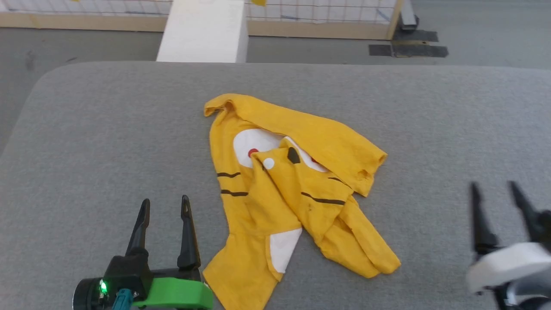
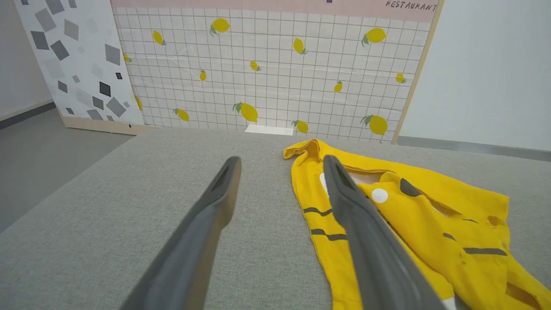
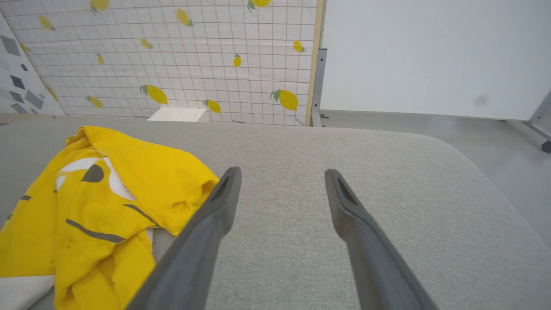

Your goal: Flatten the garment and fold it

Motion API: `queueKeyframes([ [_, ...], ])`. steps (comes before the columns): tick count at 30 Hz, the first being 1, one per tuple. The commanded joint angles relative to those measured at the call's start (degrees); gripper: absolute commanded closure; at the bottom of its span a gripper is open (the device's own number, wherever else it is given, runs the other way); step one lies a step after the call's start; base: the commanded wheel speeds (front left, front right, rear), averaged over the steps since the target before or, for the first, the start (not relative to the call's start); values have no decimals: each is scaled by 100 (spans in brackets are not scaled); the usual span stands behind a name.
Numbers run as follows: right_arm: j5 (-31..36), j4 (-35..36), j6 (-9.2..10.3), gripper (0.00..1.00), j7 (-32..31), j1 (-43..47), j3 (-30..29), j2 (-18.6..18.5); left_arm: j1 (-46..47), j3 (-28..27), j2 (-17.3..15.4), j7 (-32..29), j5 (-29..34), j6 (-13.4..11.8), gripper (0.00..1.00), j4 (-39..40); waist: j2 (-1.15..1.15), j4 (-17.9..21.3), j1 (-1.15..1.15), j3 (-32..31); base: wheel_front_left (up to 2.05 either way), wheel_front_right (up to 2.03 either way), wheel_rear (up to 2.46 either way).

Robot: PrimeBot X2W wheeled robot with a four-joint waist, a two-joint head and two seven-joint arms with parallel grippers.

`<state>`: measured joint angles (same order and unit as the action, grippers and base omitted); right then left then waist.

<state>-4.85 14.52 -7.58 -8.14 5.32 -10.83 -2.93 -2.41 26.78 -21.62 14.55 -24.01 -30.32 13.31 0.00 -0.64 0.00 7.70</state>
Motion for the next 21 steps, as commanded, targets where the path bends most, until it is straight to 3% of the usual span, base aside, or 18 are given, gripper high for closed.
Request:
queueKeyframes([
  [1, 85, 70, 9, 0, -156, -106, 228, 5, -10, -32, 0, 42, 42, 52, 0, -16, 0, -151, 0, -31, 0, 0, 0],
  [5, 51, 67, 9, 0, -790, -113, 909, -147, 48, -73, 45, 43, 115, 168, 0, -71, 0, -325, 0, 7, 0, 0, 0],
  [12, -361, 54, 9, 0, -1827, 131, 1957, -849, 32, -84, 237, 44, 184, 327, 0, -193, 0, -584, 0, 204, 0, 0, 0],
  [21, -428, -586, 9, 0, -2184, 7, 2734, -1537, 159, -175, 480, 44, 317, 537, 0, -322, 0, -840, 0, 475, 0, 0, 0],
])
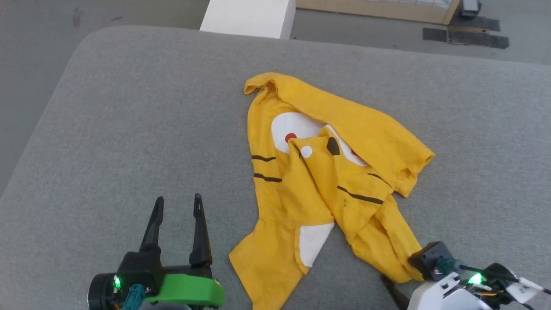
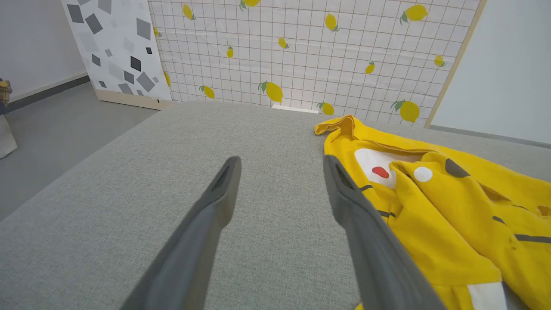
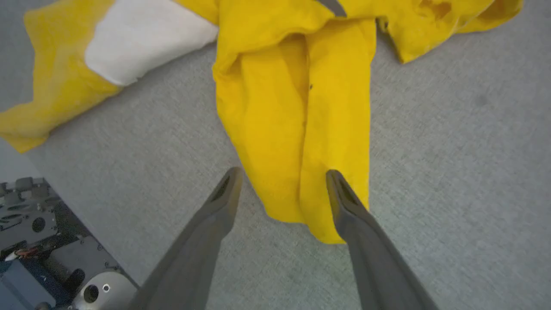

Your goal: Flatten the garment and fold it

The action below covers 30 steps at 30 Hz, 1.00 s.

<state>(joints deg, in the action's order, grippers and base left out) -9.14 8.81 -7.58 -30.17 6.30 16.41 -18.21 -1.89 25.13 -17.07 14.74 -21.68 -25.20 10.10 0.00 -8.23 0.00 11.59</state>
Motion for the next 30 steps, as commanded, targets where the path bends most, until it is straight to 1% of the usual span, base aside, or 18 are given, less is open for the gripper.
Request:
queueKeyframes([
  [1, 13, -172, 9, 0, 32, -160, 118, -72, 128, -29, 47, 26, 101, 45, 0, -15, 0, -97, 0, 109, 0, 0, 0],
  [3, 51, -441, 9, 0, 95, -313, 291, -163, 162, -64, 84, 26, 130, 76, 0, -39, 0, -106, 0, 137, 0, 0, 0],
  [4, 98, -539, 9, 58, 150, -393, 344, -196, 175, -82, 100, 26, 141, 86, 0, -49, 0, -103, 0, 150, 0, 0, 0],
  [5, 153, -641, 9, 100, 241, -494, 378, -210, 191, -105, 120, 26, 158, 96, 0, -60, 0, -92, 0, 163, 0, 0, 0],
  [7, 163, -770, 9, 100, 381, -643, 383, -160, 209, -145, 154, 26, 187, 113, 0, -82, 0, -43, 0, 159, 0, 0, 0],
  [9, 129, -802, 9, 100, 548, -767, 262, -46, 204, -187, 181, 26, 206, 133, 0, -110, 0, 34, 0, 124, 0, 0, 0],
  [13, -124, -584, 9, 100, 753, -925, -184, 260, 156, -264, 213, 26, 214, 196, 0, -169, 0, 228, 0, -7, 0, 0, 0],
  [15, -309, -358, 9, 100, 796, -970, -602, 486, 115, -303, 225, 26, 211, 218, 0, -193, 0, 337, 0, -88, 0, 0, 0],
  [17, -460, -76, 9, 100, 800, -987, -1147, 705, 70, -326, 237, 26, 210, 240, 0, -208, 0, 432, 0, -163, 0, 0, 0],
  [20, -554, 396, 9, 100, 715, -918, -2132, 1010, 16, -360, 244, 26, 204, 263, 0, -210, 0, 560, 0, -218, 0, 0, 0],
  [23, -617, 718, 9, 100, 563, -711, -3095, 1267, -13, -373, 229, 26, 199, 289, 0, -214, 0, 648, 0, -203, 0, 0, 0],
  [26, -625, 818, 9, 100, 393, -314, -3963, 1439, -15, -362, 223, 26, 179, 335, 0, -228, 0, 679, 0, -167, 0, 0, 0],
  [30, -659, 631, 9, 100, 193, 345, -4692, 1524, -21, -365, 228, 26, 163, 350, 0, -228, 0, 686, 0, -128, 0, 0, 0],
])
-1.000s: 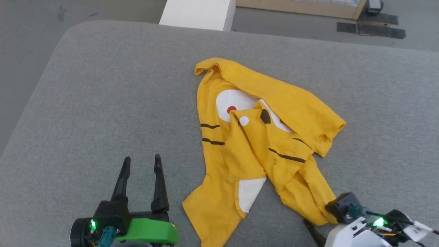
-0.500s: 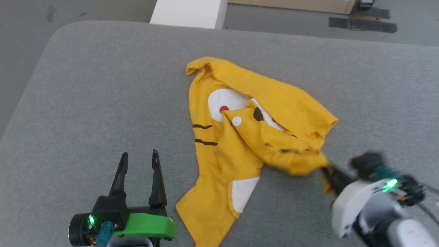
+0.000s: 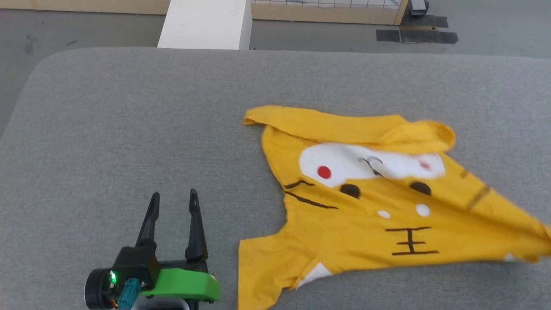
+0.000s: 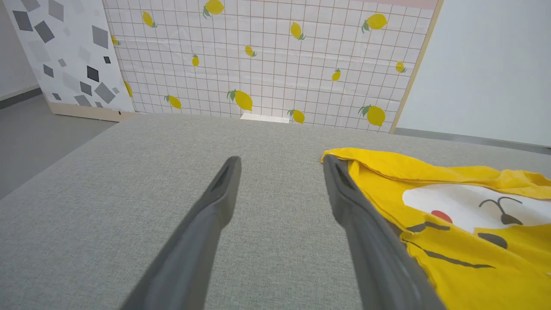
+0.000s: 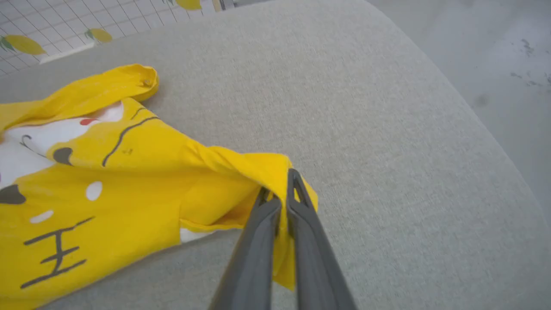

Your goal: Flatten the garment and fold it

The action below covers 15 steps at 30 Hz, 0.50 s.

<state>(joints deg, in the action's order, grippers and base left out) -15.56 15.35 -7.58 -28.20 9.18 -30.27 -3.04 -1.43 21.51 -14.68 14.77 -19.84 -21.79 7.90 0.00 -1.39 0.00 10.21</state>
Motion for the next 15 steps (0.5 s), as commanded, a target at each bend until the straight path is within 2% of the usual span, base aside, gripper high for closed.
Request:
queueKeyframes([
  [1, -20, -134, 9, 100, -19, 187, -124, 10, -77, -11, -13, 23, -27, 3, 0, -8, 0, 9, 0, 17, 0, 0, 0],
  [4, 118, -538, 9, 100, 87, 447, -225, 13, -115, -14, -29, 13, -38, -8, 0, -18, 0, 49, 0, 33, 0, 0, 0],
  [5, 163, -638, 9, 80, 139, 453, -204, 13, -120, -8, -35, 6, -38, -7, 0, -26, 0, 62, 0, 30, 0, 0, 0],
  [6, 223, -742, 9, 0, 239, 410, -184, 14, -123, -3, -35, 2, -39, -11, 0, -34, 0, 80, 0, 21, 0, 0, 0],
  [10, 467, -764, 9, 0, 587, 91, 9, 15, -96, 40, -28, -23, -52, 9, 0, -76, 0, 102, 0, -49, 0, 0, 0],
  [15, 510, -142, 9, 0, 678, -464, 600, 14, -83, 105, -11, -44, -61, 29, 0, -110, 0, 72, 0, -140, 0, 0, 0],
])
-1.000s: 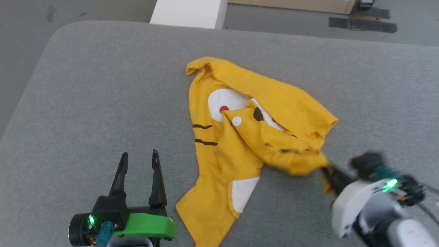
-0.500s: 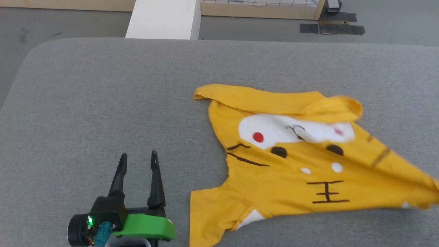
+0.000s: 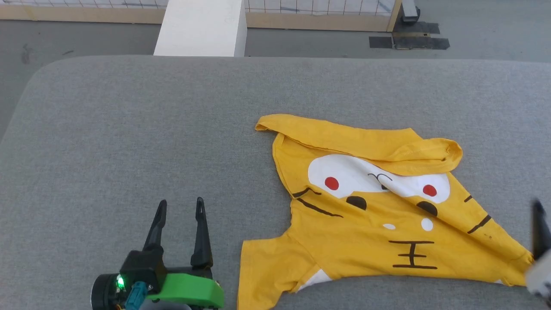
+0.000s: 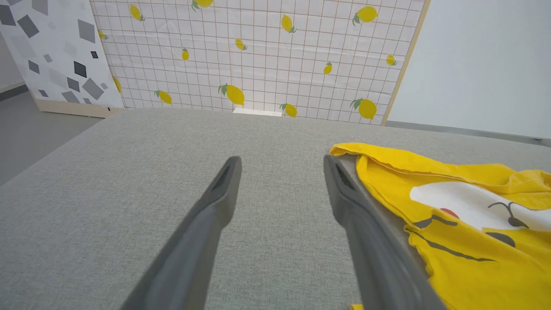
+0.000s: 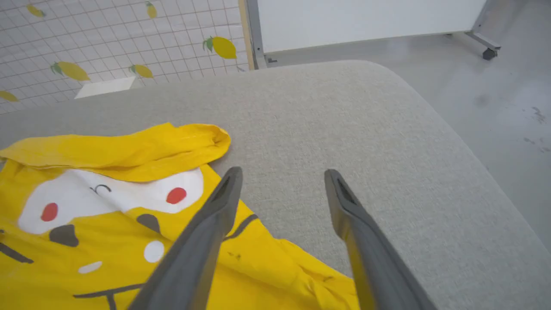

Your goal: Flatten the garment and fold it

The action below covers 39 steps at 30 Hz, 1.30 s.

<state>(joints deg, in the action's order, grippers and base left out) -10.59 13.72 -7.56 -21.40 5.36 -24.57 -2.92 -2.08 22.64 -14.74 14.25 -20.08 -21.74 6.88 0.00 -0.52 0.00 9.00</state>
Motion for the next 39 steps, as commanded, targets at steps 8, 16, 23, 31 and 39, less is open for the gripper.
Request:
queueKeyframes([
  [8, -138, -57, 8, 0, -937, -1137, 1572, -729, 60, 75, -6, 7, -17, 74, 0, 6, 0, -239, 0, 124, 0, 0, 0],
  [16, -184, -1646, 8, 0, -1457, -2211, 2531, -1384, 242, 153, 10, -11, 41, 98, 0, -9, 0, -475, 0, 531, 0, 0, 0],
  [23, -143, -2953, 8, 0, -1362, -2915, 3146, -1813, 521, 255, 99, -6, 91, 156, 0, -72, 0, -677, 0, 926, 0, 0, 0],
  [31, -303, -3352, 8, 100, -1046, -3472, 3486, -2065, 695, 263, 235, 30, 90, 181, 0, -197, 0, -766, 0, 1109, 0, 0, 0],
  [39, -179, -3163, 8, 100, -753, -4600, 3451, -2588, 874, 304, 382, 58, 126, 278, 0, -244, 0, -996, 0, 1402, 0, 0, 0],
])
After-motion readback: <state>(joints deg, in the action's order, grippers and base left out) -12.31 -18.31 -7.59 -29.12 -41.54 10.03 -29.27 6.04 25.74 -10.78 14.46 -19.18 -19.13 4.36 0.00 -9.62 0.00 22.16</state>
